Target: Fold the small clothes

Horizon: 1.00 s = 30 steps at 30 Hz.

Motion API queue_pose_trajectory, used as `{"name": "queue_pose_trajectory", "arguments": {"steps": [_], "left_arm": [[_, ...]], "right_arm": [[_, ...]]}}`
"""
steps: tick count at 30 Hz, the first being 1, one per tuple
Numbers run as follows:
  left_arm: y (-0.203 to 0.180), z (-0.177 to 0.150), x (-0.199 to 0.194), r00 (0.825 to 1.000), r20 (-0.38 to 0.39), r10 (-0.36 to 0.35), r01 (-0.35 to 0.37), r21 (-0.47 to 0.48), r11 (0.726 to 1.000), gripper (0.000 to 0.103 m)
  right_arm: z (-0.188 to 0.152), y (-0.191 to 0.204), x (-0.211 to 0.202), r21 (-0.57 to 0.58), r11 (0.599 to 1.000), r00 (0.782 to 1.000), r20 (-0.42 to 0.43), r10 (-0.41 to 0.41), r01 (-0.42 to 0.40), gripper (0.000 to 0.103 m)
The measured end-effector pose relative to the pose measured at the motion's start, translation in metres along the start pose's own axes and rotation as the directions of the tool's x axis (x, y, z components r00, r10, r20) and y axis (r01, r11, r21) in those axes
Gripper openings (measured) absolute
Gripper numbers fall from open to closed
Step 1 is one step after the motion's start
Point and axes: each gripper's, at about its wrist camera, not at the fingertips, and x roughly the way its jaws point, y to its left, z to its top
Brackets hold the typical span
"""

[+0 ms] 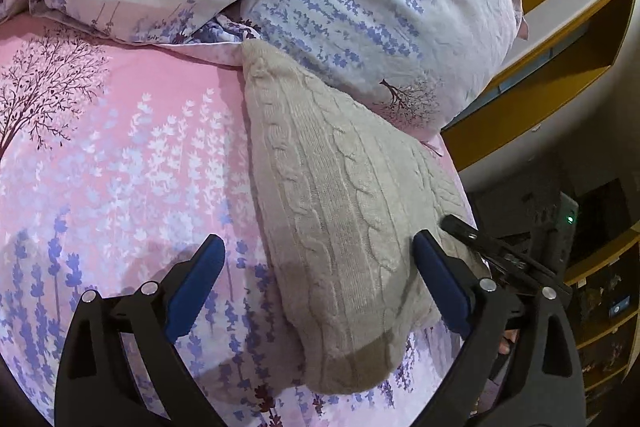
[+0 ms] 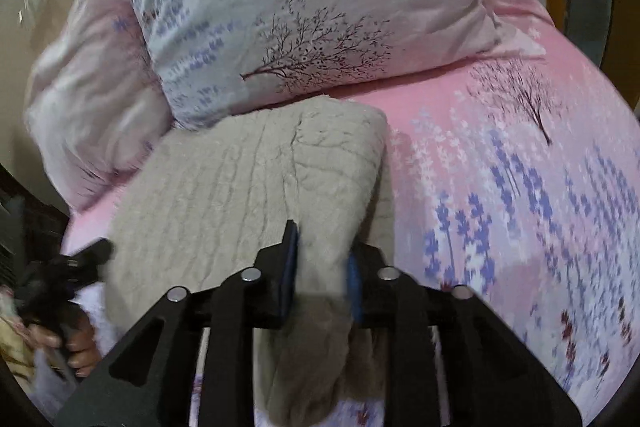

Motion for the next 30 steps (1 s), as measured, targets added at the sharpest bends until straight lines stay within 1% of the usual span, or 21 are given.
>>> {"name": "queue_pose_trajectory", "arguments": {"steps": [1, 2, 6, 9, 11, 12, 13, 14, 15, 17, 19, 20, 22, 23, 24, 26, 27, 29, 30], "left_arm": [[0.0, -0.001, 0.0, 1.0, 0.0, -0.002, 0.002, -0.007, 1.0, 0.096], [0.0, -0.002, -0.002, 1.0, 0.001, -0.005, 0.005, -0.016, 1.0, 0.096], [-0.006, -0.012, -0.004, 1.0, 0.001, -0.015, 0.015, -0.015, 1.0, 0.094], [-0.017, -0.02, 0.002, 1.0, -0.006, 0.005, -0.005, 0.027, 1.0, 0.087], [-0.021, -0.024, 0.008, 1.0, -0.014, 0.008, -0.008, 0.038, 0.999, 0.073], [-0.021, -0.026, 0.008, 1.0, -0.009, 0.023, -0.023, 0.037, 0.999, 0.069], [-0.022, -0.027, 0.008, 0.999, -0.001, 0.036, -0.036, 0.042, 0.998, 0.063], [-0.024, -0.028, 0.007, 0.999, 0.004, 0.042, -0.042, 0.06, 0.997, 0.056], [-0.024, -0.029, 0.005, 0.999, 0.01, 0.042, -0.042, 0.073, 0.996, 0.053], [-0.024, -0.032, -0.002, 0.999, 0.022, 0.031, -0.033, 0.087, 0.996, 0.043], [-0.022, -0.035, -0.009, 0.999, 0.033, 0.02, -0.023, 0.091, 0.996, 0.037], [-0.021, -0.038, -0.011, 0.999, 0.038, 0.02, -0.023, 0.092, 0.995, 0.036], [-0.02, -0.043, -0.011, 0.998, 0.045, 0.033, -0.038, 0.104, 0.994, 0.035], [-0.022, -0.045, -0.011, 0.998, 0.051, 0.042, -0.048, 0.116, 0.992, 0.035], [-0.023, -0.046, -0.011, 0.997, 0.055, 0.051, -0.057, 0.125, 0.99, 0.035], [-0.025, -0.047, -0.011, 0.996, 0.061, 0.066, -0.074, 0.139, 0.988, 0.037], [-0.026, -0.047, -0.011, 0.995, 0.061, 0.073, -0.081, 0.139, 0.987, 0.038], [-0.023, -0.045, -0.015, 0.997, 0.061, 0.056, -0.063, 0.117, 0.991, 0.045], [-0.02, -0.043, -0.019, 0.997, 0.068, 0.042, -0.049, 0.097, 0.994, 0.048]], "right_arm": [[-0.001, -0.005, -0.006, 0.022, 0.999, 1.0, 0.001, 0.024, -0.024, 0.038], [-0.004, -0.01, -0.013, 0.037, 0.998, 0.999, 0.008, 0.049, -0.049, 0.039], [-0.017, -0.013, -0.028, 0.054, 0.995, 0.997, 0.02, 0.078, -0.079, 0.042], [-0.027, -0.011, -0.031, 0.059, 0.992, 0.994, 0.009, 0.113, -0.114, 0.041], [-0.033, -0.006, -0.026, 0.035, 0.992, 0.992, -0.026, 0.123, -0.122, 0.028], [-0.034, -0.004, -0.023, 0.023, 0.995, 0.994, -0.039, 0.1, -0.099, 0.017], [-0.034, -0.001, -0.021, 0.003, 0.998, 0.998, -0.035, 0.058, -0.058, 0.013], [-0.035, 0.001, -0.023, -0.003, 0.998, 0.998, -0.019, 0.065, -0.065, 0.011], [-0.034, 0.003, -0.029, -0.005, 0.997, 0.996, 0.009, 0.083, -0.083, 0.01], [-0.032, 0.01, -0.048, -0.031, 0.993, 0.99, 0.083, 0.118, -0.116, 0.01], [-0.034, 0.016, -0.056, -0.059, 0.993, 0.989, 0.103, 0.11, -0.104, 0.01], [-0.036, 0.016, -0.054, -0.069, 0.994, 0.991, 0.096, 0.095, -0.089, 0.01], [-0.043, 0.01, -0.039, -0.063, 0.998, 0.999, 0.044, 0.027, -0.025, 0.01], [-0.046, 0.003, -0.028, -0.043, 0.999, 1.0, 0.011, 0.008, -0.008, 0.01], [-0.049, -0.006, -0.018, -0.008, 1.0, 1.0, -0.012, 0.015, -0.015, 0.01], [-0.05, -0.014, -0.015, 0.029, 0.998, 0.999, -0.002, 0.047, -0.047, 0.01], [-0.048, -0.013, -0.016, 0.027, 0.999, 0.999, -0.006, 0.045, -0.044, 0.012], [-0.044, -0.008, -0.02, 0.011, 0.999, 0.999, -0.008, 0.038, -0.038, 0.02], [-0.039, -0.008, -0.027, 0.019, 0.999, 0.999, 0.009, 0.05, -0.051, 0.029]]}}
